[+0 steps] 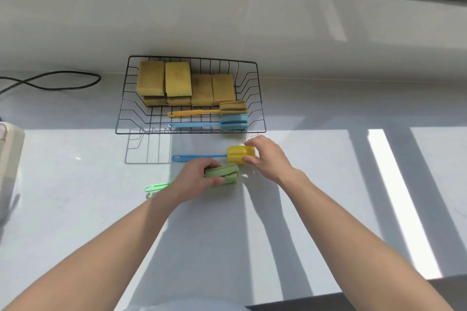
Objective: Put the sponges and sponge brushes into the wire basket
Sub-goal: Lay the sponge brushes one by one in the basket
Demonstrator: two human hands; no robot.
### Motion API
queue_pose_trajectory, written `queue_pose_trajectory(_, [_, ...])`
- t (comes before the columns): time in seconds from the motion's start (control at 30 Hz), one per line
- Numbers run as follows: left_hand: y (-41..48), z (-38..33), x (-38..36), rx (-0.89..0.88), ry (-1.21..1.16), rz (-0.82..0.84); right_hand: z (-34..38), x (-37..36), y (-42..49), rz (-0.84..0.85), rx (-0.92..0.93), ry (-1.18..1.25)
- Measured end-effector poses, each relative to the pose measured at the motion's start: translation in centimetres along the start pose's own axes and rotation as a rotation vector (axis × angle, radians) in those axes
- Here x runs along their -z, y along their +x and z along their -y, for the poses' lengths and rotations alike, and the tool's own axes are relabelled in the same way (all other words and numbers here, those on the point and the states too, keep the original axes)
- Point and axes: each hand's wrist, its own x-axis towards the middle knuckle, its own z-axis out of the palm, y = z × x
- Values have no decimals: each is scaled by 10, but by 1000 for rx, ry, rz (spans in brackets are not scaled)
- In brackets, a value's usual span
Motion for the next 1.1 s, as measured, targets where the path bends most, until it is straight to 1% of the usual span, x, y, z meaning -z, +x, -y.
queue_pose_trajectory(0.2, [-14,-1,26,-27,-93,24,2,-6,10,64,-32,-3])
queue_pose_trajectory(0.37, [-20,-11,41,-60,-175,51,2,-9,12,62,-30,-3])
queue_pose_trajectory(0.5, [-24,-19,46,-53,-202,56,2,-12,9,57,-16,5])
queue_pose_trajectory(0.67, [-25,-22,51,-19,-223,40,6,-10,1,115,27,68])
queue_pose_trajectory(0.8, [-26,-30,57,-40,-208,43,13,3,-4,139,38,146])
queue_pose_trajectory(0.93, [-28,-43,70,-83,-173,29,24,28,-4,105,105,163])
queue_pose_trajectory(1.03, [-27,-53,80,-135,-122,17,32,51,4,45,157,138])
queue_pose_trajectory(1.1, [-24,-60,85,-137,-116,3,38,65,14,-1,192,115])
